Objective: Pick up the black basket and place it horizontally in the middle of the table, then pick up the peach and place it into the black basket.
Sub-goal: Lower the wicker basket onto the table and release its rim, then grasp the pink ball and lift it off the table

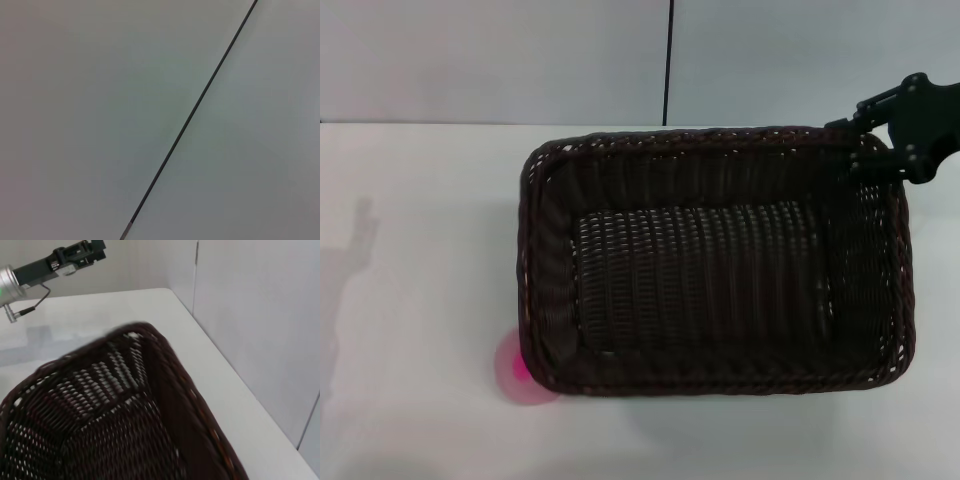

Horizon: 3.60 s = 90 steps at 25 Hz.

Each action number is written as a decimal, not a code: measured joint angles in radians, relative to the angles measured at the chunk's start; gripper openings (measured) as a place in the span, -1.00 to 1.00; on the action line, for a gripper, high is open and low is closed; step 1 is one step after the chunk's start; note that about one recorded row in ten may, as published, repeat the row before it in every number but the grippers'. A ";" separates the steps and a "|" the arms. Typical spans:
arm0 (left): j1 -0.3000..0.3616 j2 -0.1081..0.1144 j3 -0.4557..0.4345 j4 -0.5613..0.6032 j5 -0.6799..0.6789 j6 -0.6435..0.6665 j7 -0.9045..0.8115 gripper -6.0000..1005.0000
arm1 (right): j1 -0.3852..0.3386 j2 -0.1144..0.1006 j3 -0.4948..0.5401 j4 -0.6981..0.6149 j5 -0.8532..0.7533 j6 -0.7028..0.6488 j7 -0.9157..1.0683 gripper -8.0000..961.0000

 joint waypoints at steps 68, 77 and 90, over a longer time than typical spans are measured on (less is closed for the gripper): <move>-0.084 0.011 0.794 0.505 0.425 -0.009 -0.365 0.18 | -0.423 0.154 0.492 0.453 0.882 0.250 -0.473 -0.14; -0.094 0.009 0.776 0.493 0.421 -0.009 -0.341 -0.39 | -0.428 0.156 0.493 0.458 0.882 0.250 -0.480 -0.14; -0.107 0.096 0.686 0.520 0.418 0.346 -0.445 -0.74 | -0.425 0.156 0.497 0.460 0.882 0.249 -0.482 -0.14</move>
